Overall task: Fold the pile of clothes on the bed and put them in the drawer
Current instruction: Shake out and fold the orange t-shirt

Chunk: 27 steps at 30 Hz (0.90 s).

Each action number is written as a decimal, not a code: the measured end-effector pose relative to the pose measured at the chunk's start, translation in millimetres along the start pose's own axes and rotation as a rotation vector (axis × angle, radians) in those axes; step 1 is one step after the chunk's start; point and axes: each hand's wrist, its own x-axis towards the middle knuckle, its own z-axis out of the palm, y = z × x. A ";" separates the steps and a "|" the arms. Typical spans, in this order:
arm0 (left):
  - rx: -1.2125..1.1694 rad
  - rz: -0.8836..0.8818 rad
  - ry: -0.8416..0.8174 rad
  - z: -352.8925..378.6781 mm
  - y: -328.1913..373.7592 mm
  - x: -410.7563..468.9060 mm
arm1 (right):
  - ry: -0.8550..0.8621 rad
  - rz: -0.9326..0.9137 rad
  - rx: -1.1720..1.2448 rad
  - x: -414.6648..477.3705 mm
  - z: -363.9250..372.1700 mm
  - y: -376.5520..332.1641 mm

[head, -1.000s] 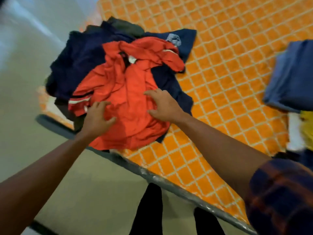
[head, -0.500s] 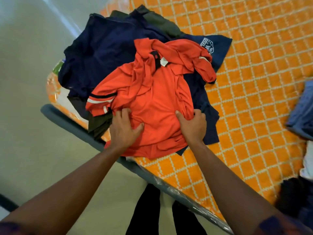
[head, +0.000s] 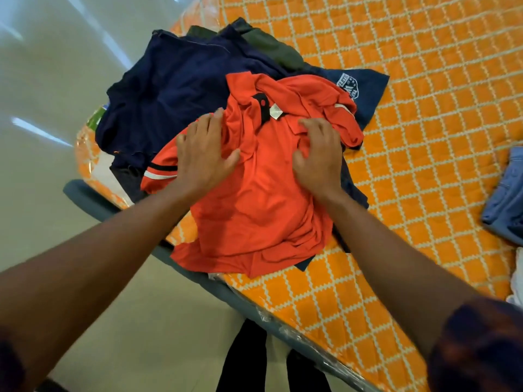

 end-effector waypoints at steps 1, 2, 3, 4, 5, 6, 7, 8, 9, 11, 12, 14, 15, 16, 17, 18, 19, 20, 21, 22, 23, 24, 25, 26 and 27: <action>0.005 -0.085 -0.069 -0.1 3.7 11.2 | -0.036 -0.020 -0.058 22.5 3.3 -4.5; 0.016 -0.145 -0.105 1.1 6.8 19.4 | -0.065 -0.032 -0.118 43.3 5.4 -8.2; 0.019 -0.165 -0.098 1.6 9.1 25.9 | -0.098 -0.028 -0.188 62.5 6.2 -10.7; -0.011 -0.163 -0.060 2.0 9.9 30.6 | -0.127 -0.008 -0.247 79.9 6.0 -11.3; -0.080 -0.169 -0.015 2.6 8.3 33.2 | -0.151 0.023 -0.279 93.8 4.5 -11.6; -0.177 -0.183 0.033 1.9 5.4 33.4 | -0.154 0.041 -0.270 104.9 3.4 -11.7; -0.290 -0.204 0.085 0.1 3.1 33.1 | -0.127 0.050 -0.222 110.3 0.4 -11.9; -0.406 -0.231 0.156 -2.8 -0.3 32.7 | -0.074 0.052 -0.132 112.3 -1.8 -11.1; -0.522 -0.261 0.230 -7.5 -3.7 31.3 | -0.015 0.049 -0.020 111.4 -4.9 -10.5; -0.728 -0.294 0.312 -17.9 -12.1 28.1 | 0.101 0.068 0.114 104.4 -12.0 -7.7; -0.803 -0.295 0.330 -23.2 -15.8 25.9 | 0.144 0.078 0.129 99.8 -15.5 -7.2; -0.891 -0.326 0.372 -34.9 -20.2 23.2 | 0.165 0.059 0.185 91.0 -22.4 -11.6; -0.930 -0.353 0.395 -40.9 -20.0 23.5 | 0.157 0.028 0.198 86.3 -26.7 -15.2; -0.945 -0.376 0.425 -47.7 -18.6 23.5 | 0.145 -0.019 0.198 83.0 -31.2 -18.4; -0.943 -0.395 0.456 -54.9 -17.3 23.9 | 0.127 -0.066 0.195 80.5 -37.5 -22.9; -0.927 -0.409 0.479 -60.8 -17.5 23.9 | 0.109 -0.108 0.190 78.9 -44.4 -26.9; -0.913 -0.408 0.504 -66.5 -18.7 21.0 | 0.097 -0.155 0.177 76.8 -52.6 -31.1; -0.890 -0.403 0.509 -71.0 -21.3 16.7 | 0.092 -0.208 0.145 75.8 -60.7 -34.2; -0.843 -0.381 0.500 -73.8 -24.7 10.3 | 0.094 -0.262 0.089 75.4 -69.4 -36.4; -0.770 -0.340 0.470 -77.5 -27.1 -1.0 | 0.100 -0.321 0.019 74.0 -77.8 -38.2; -0.688 -0.296 0.430 -79.2 -31.7 -14.0 | 0.104 -0.375 -0.047 71.7 -85.0 -38.6; -0.603 -0.242 0.394 -83.2 -36.3 -33.7 | 0.097 -0.423 -0.099 66.5 -92.2 -39.0; -0.536 -0.186 0.345 -82.8 -40.4 -45.3 | 0.086 -0.436 -0.110 64.2 -96.6 -34.9; -0.463 -0.150 0.299 -86.5 -43.5 -66.3 | 0.071 -0.444 -0.087 55.3 -100.7 -32.9; -0.407 -0.118 0.258 -89.2 -46.1 -86.0 | 0.059 -0.446 -0.033 46.1 -102.2 -29.3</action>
